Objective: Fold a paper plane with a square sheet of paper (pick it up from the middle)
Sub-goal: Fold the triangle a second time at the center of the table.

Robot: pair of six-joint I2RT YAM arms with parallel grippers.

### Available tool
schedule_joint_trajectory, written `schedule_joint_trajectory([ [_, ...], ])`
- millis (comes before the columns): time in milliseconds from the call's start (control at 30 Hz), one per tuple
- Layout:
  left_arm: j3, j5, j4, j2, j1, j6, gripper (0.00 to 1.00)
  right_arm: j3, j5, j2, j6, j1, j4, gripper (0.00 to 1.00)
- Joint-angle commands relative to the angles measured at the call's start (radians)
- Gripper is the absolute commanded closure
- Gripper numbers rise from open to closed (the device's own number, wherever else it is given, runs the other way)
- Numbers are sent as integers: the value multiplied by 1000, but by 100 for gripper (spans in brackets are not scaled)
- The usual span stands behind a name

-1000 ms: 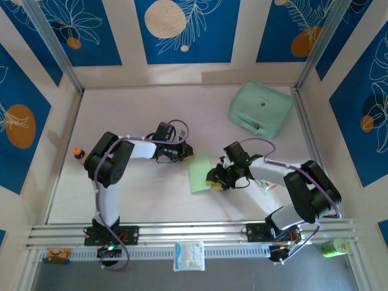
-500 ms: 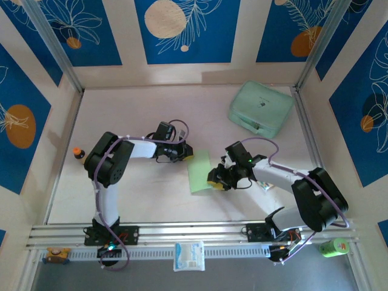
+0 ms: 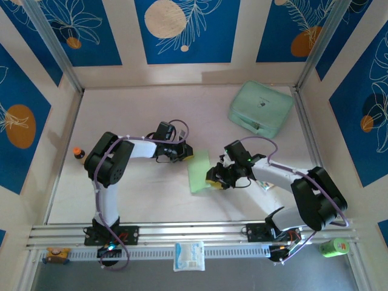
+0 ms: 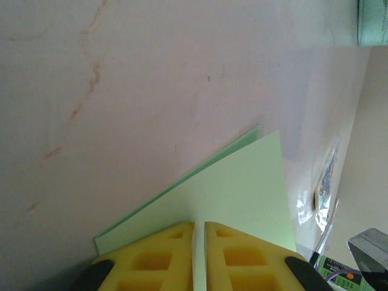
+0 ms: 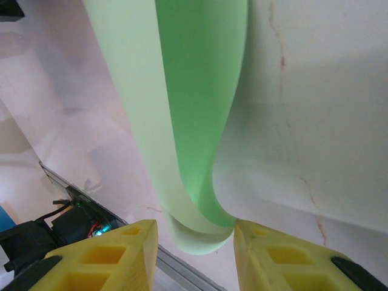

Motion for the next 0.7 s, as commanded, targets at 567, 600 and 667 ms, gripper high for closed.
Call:
schedule_joint_trajectory([
  [567,-10,-22,-109,32,7,20,86,54,16,-26,-19,33,-62,61],
  [600,-10,-21,-109,35,6,20,86,54,14,-17,-21,30,-36,60],
  [667,-8,-20,-110,36,6,22,86,56,-11,6,-28,19,12,58],
])
